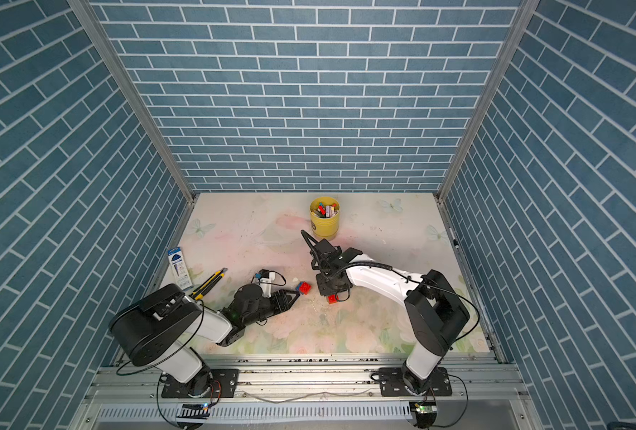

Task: Assemble the letter y with lego
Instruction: Pick up the lego brick from the center of the board.

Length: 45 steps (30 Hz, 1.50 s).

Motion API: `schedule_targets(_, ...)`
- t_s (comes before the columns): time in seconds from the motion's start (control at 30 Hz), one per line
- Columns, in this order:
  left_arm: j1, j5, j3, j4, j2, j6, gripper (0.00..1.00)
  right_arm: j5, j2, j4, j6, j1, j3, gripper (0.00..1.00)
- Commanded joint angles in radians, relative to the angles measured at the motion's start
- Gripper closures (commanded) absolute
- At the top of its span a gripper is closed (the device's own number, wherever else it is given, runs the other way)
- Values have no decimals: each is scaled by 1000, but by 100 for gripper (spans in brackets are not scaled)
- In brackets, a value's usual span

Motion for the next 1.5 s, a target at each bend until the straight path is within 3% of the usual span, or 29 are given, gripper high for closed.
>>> schedule_targets(0.0,0,-26,-9,44,68,-25,43,-2,-12,7,5,0,-10,83)
schedule_targets(0.57,25,-30,16,160,190,-54,43,-27,22,19,4,1,-10,83)
schedule_targets(1.13,45,24,49,147,258,-53,47,-24,43,3,-6,1,8,83)
schedule_targets(1.33,44,25,38,122,256,-50,51,-17,31,-14,-57,-1,33,83)
schedule_targets(1.47,46,23,23,120,255,-49,52,-62,-2,6,-167,-2,44,83)
